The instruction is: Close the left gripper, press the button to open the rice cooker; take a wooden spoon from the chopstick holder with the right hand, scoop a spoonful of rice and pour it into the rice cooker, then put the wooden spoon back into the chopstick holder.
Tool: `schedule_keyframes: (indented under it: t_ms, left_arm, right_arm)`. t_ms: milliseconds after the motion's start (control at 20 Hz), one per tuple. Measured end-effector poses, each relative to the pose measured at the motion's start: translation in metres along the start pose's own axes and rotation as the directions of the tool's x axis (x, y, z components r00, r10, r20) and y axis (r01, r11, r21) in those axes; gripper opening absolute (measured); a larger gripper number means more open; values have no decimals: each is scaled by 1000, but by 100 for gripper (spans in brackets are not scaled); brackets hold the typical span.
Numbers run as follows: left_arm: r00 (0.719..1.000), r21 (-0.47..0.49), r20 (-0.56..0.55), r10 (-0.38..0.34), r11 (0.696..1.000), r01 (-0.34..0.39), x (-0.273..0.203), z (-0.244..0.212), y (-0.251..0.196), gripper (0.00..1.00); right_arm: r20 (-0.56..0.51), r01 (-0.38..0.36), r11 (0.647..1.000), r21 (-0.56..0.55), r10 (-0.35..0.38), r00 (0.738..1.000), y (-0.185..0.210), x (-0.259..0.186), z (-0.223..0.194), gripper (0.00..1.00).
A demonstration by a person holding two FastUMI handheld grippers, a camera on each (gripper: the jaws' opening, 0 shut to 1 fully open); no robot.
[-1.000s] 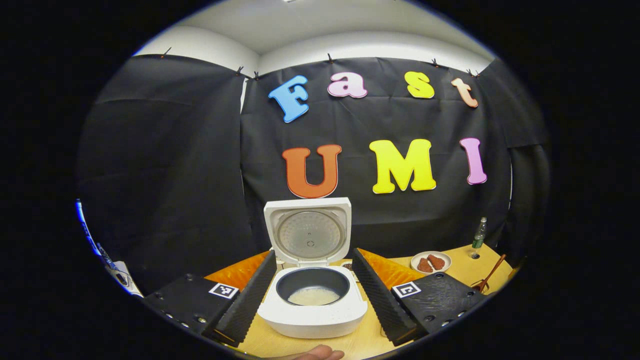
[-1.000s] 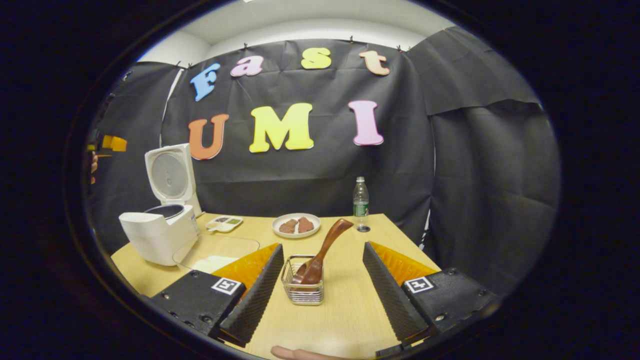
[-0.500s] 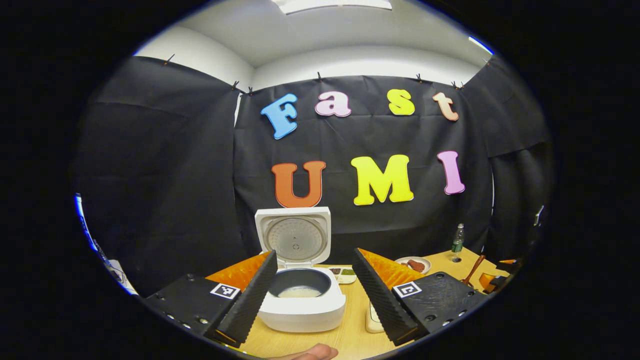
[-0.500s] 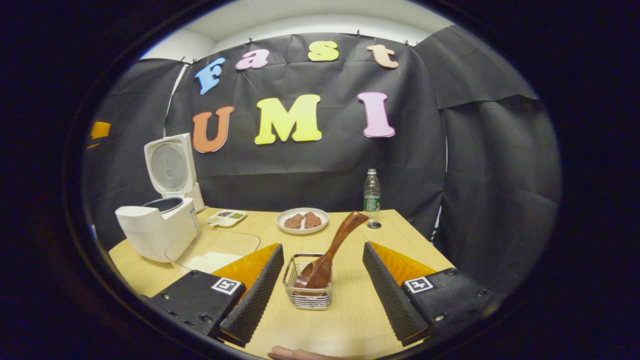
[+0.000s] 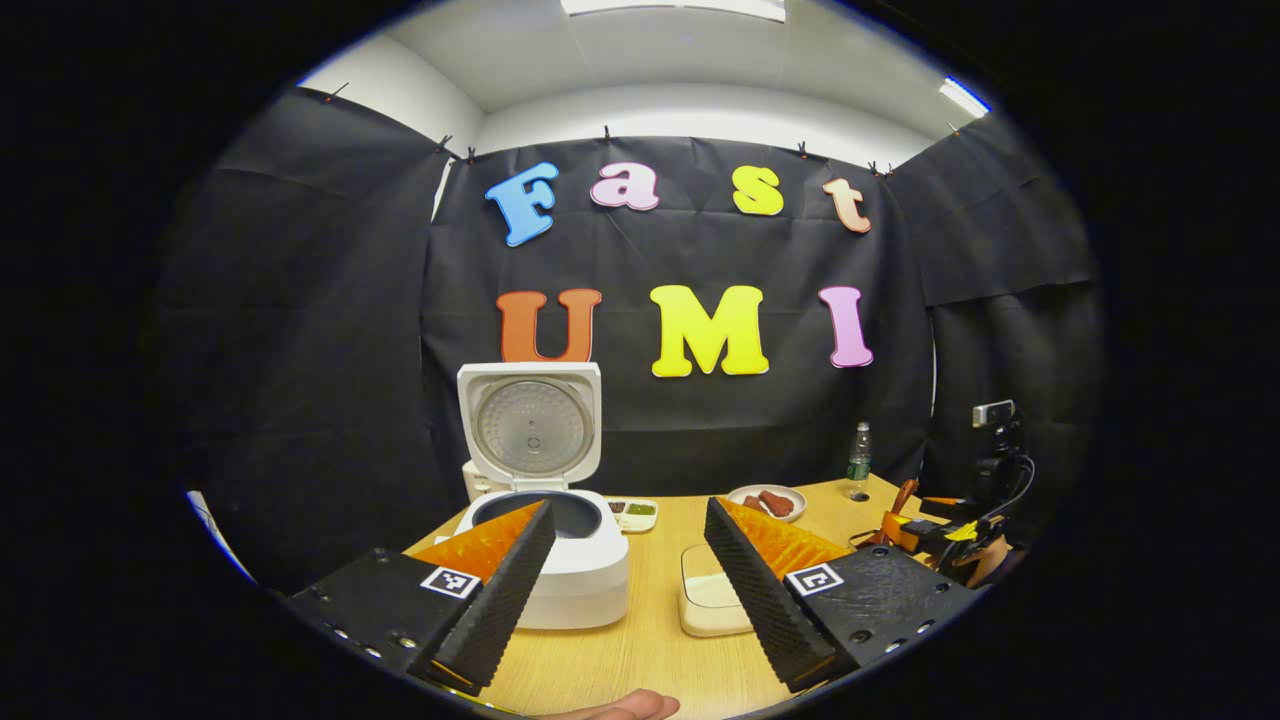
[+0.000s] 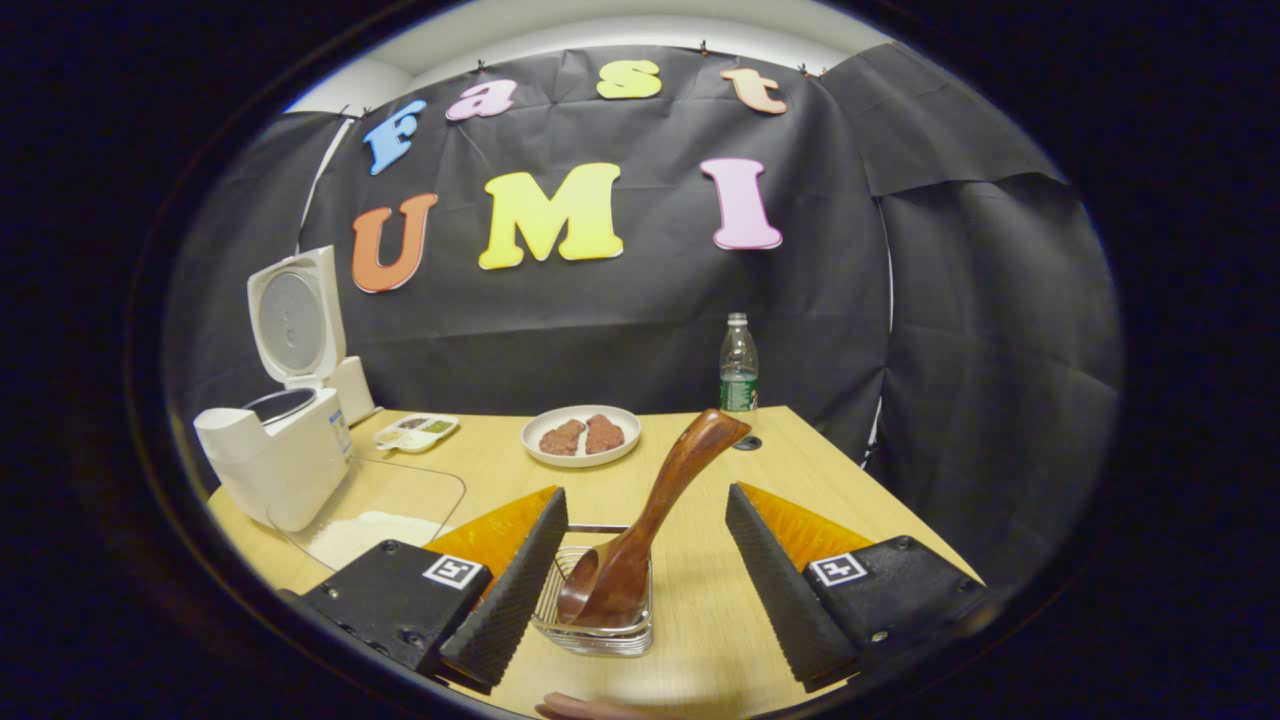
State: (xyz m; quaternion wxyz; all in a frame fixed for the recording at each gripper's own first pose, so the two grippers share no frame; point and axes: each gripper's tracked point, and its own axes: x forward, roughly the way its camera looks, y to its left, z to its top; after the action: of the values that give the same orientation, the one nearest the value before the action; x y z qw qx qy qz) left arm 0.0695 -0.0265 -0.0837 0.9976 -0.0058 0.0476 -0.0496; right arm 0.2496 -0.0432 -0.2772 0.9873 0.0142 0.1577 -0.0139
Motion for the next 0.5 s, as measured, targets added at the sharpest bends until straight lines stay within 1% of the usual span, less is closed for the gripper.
schedule_keyframes:
  t_ms: [100,150,200,350,400,450,500]
  left_arm:
    - [998,41,-3,55,998,-55,0,-1,14,96]
    - [997,44,3,78,996,-78,-1,2,18,96]
    - [997,34,7,75,997,-75,-3,4,15,96]
    - [998,16,20,56,998,-57,-9,7,13,96]
    - [999,12,15,49,999,-49,-10,7,13,96]
    - [999,2,3,34,999,-34,-11,4,10,95]
    - [1000,-6,-3,22,1000,-22,-12,3,8,95]
  right_arm:
    - [-38,-3,1000,28,4,999,3,16,-7,100]
    - [-59,-3,999,42,5,998,4,23,-9,100]
    - [-81,-4,998,55,8,997,6,31,-14,100]
    - [-124,-50,987,150,69,990,20,45,-20,100]
    - [-132,-35,983,180,60,989,18,49,-21,84]
    - [-133,-8,980,200,35,990,13,52,-20,80]
    - [-147,7,978,209,24,989,12,56,-25,63]
